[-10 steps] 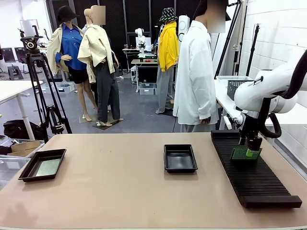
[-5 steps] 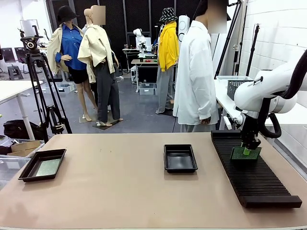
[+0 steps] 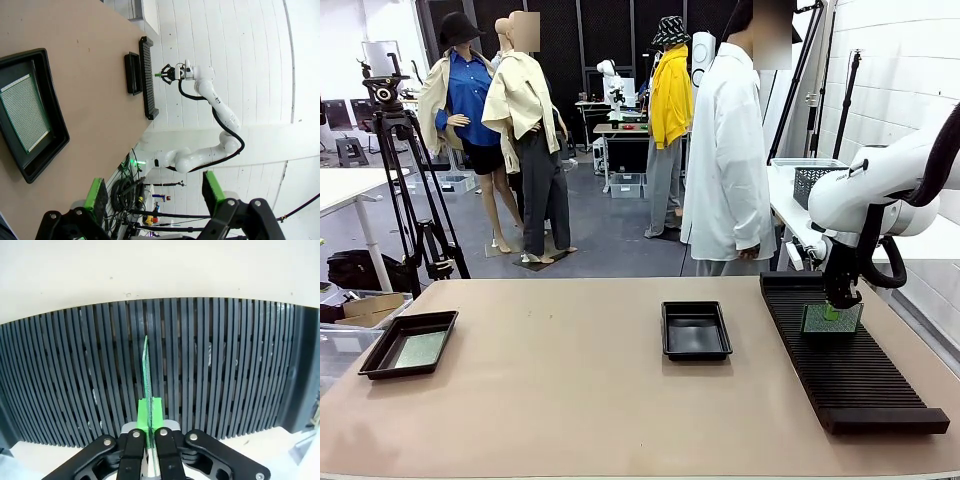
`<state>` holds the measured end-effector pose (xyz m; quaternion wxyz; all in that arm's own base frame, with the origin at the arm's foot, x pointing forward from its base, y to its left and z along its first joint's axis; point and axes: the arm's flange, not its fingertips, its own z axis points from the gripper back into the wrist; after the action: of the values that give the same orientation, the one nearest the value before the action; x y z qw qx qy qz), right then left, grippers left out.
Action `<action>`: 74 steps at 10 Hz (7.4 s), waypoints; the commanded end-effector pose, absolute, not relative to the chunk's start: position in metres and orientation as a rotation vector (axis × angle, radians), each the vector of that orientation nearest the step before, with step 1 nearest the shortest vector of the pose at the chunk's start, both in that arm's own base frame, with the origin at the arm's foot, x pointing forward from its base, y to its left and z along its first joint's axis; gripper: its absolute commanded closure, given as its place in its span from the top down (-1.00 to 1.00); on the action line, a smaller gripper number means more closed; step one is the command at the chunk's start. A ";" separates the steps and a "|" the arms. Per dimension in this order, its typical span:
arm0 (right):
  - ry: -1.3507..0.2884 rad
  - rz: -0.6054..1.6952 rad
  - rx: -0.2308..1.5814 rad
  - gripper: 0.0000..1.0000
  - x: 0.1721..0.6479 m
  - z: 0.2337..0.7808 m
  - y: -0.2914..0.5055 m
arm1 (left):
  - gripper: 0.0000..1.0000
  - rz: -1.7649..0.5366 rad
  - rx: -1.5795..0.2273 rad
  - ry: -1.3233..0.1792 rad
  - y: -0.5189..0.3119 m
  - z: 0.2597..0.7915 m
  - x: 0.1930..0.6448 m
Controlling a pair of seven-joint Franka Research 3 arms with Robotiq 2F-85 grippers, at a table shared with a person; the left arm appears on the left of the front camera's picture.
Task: Inspect and transfer BCBs to ESD trays.
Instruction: Pick up the Blank PCB from the PCB Rack and place it in the right ESD tray.
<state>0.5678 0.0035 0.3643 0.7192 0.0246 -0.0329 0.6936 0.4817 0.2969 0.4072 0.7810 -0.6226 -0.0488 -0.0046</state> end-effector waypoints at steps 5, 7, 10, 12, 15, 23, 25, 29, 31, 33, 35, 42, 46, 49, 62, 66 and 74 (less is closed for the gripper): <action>-0.028 1.529 0.039 -1.00 0.575 0.367 0.001 | 1.00 -0.013 -1.344 -0.108 0.297 0.409 0.482; -0.029 1.529 0.044 -1.00 0.576 0.370 -0.001 | 1.00 -0.013 -1.344 -0.108 0.297 0.409 0.482; -0.044 1.482 0.077 -1.00 0.576 0.389 -0.005 | 1.00 -0.013 -1.344 -0.108 0.297 0.409 0.482; -0.064 1.362 0.101 -1.00 0.574 0.413 -0.006 | 1.00 -0.013 -1.344 -0.108 0.297 0.409 0.482; -0.092 1.174 0.105 -1.00 0.571 0.449 -0.003 | 1.00 -0.013 -1.344 -0.108 0.297 0.409 0.482; -0.014 0.510 0.313 -1.00 0.556 0.511 0.015 | 1.00 -0.013 -1.344 -0.108 0.297 0.409 0.482; -0.027 0.357 0.299 -1.00 0.550 0.514 0.019 | 1.00 -0.013 -1.344 -0.108 0.297 0.409 0.482; -0.045 0.086 0.380 -1.00 0.546 0.516 0.025 | 1.00 -0.013 -1.344 -0.108 0.297 0.409 0.482; -0.042 -0.013 0.469 -1.00 0.549 0.514 0.023 | 1.00 -0.013 -1.344 -0.108 0.297 0.409 0.482; -0.112 -0.060 0.546 -1.00 0.551 0.510 0.031 | 1.00 -0.013 -1.344 -0.108 0.297 0.409 0.482; -0.111 -0.064 0.614 -1.00 0.556 0.502 0.047 | 1.00 -0.013 -1.344 -0.108 0.297 0.409 0.482; -0.105 -0.095 0.729 -1.00 0.579 0.448 0.126 | 1.00 -0.013 -1.344 -0.108 0.297 0.409 0.482; -0.155 -0.124 0.751 -1.00 0.590 0.411 0.164 | 1.00 -0.013 -1.344 -0.108 0.297 0.409 0.482; -0.134 -0.120 0.733 -1.00 0.593 0.389 0.183 | 1.00 -0.013 -1.344 -0.108 0.297 0.409 0.482; -0.042 -0.076 0.674 -1.00 0.599 0.320 0.204 | 1.00 -0.013 -1.344 -0.108 0.297 0.409 0.482; -0.019 -0.094 0.689 -1.00 0.594 0.321 0.200 | 1.00 -0.013 -1.344 -0.108 0.297 0.409 0.482; -0.026 -0.110 0.683 -0.58 0.598 0.316 0.203 | 1.00 -0.013 -1.344 -0.108 0.297 0.409 0.482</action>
<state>0.5949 0.1997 0.3195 0.9400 0.3380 -0.0089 -0.0458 0.4818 0.2969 0.4070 0.7811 -0.6226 -0.0486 -0.0046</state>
